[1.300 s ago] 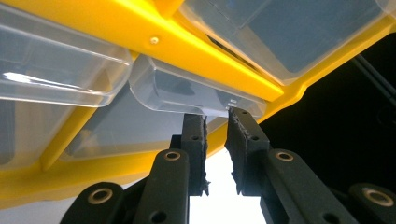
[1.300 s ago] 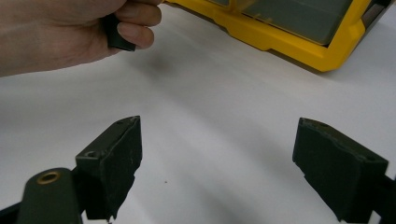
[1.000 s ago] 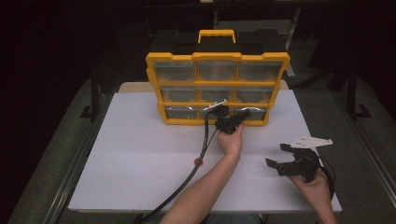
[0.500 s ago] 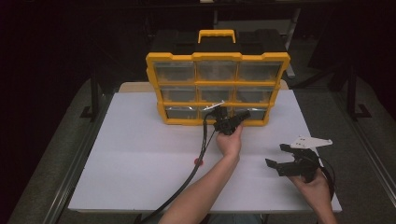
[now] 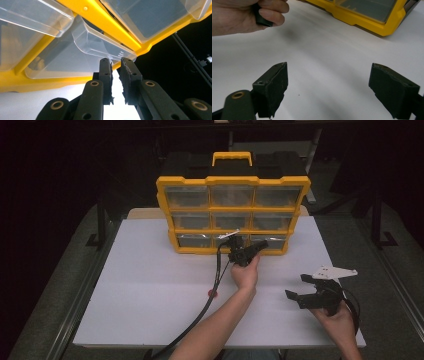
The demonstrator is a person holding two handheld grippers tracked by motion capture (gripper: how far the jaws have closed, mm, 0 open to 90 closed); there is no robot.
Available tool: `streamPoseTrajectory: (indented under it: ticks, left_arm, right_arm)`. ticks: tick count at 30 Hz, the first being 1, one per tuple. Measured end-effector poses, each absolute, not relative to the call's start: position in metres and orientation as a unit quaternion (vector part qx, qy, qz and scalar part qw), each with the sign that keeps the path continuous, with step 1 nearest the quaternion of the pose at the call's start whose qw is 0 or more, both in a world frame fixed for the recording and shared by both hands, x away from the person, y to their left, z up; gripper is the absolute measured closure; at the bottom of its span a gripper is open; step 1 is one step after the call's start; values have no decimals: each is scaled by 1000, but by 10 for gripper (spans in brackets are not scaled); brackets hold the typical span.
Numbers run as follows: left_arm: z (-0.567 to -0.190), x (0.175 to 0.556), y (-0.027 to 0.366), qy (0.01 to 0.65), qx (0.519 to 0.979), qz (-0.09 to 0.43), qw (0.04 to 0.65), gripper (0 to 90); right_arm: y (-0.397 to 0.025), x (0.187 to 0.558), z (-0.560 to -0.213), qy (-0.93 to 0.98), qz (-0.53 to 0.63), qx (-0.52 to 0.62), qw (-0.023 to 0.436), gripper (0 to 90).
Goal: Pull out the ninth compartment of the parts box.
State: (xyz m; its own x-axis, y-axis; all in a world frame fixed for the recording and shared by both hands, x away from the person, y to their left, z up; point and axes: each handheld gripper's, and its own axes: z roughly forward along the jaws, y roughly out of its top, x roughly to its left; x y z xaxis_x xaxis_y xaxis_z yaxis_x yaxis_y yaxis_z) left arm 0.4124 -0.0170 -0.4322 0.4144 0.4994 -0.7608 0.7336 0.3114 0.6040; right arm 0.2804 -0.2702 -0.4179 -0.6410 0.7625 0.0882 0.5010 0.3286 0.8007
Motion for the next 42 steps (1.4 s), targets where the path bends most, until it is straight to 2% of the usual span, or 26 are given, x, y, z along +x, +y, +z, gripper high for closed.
streamPoseTrajectory:
  ticks: [15, 16, 17, 19, 22, 27, 30, 31, 33, 36, 37, 38, 39, 42]
  left_arm:
    - [-433, 393, -14, 522, 583, -104, 613, 792]
    - [-432, 392, -14, 517, 583, -107, 617, 873]
    - [-424, 385, -14, 497, 579, -97, 639, 857]
    - [-417, 383, -15, 487, 583, -90, 644, 855]
    - [-406, 384, -15, 480, 605, -77, 630, 828]
    - [-392, 384, -13, 427, 671, -36, 605, 750]
    - [-378, 385, -13, 372, 718, -5, 589, 705]
    - [-368, 388, -14, 336, 749, 16, 571, 685]
    - [-364, 391, -15, 317, 766, 29, 559, 660]
    - [-355, 402, -17, 268, 807, 22, 526, 551]
    - [-353, 405, -17, 249, 820, 25, 515, 489]
    - [-351, 408, -19, 231, 831, 37, 504, 489]
    - [-348, 409, -20, 216, 843, 51, 491, 443]
    - [-342, 413, -27, 166, 873, 73, 452, 427]
  right_arm:
    - [-274, 280, -419, 798, 424, 401, 153, 149]
    - [-273, 280, -419, 797, 424, 402, 153, 149]
    - [-273, 280, -419, 798, 423, 401, 152, 149]
    - [-273, 280, -420, 799, 423, 401, 152, 149]
    - [-272, 281, -420, 799, 421, 402, 151, 149]
    - [-271, 280, -420, 800, 420, 401, 151, 149]
    - [-270, 280, -421, 802, 417, 401, 148, 149]
    - [-270, 280, -421, 803, 418, 399, 149, 149]
    - [-270, 280, -420, 803, 418, 398, 149, 149]
    - [-270, 279, -420, 802, 420, 398, 149, 149]
    - [-270, 280, -420, 803, 419, 397, 147, 149]
    - [-270, 280, -420, 803, 419, 397, 147, 149]
    - [-270, 280, -420, 803, 419, 397, 147, 149]
    - [-270, 280, -420, 804, 419, 396, 147, 149]
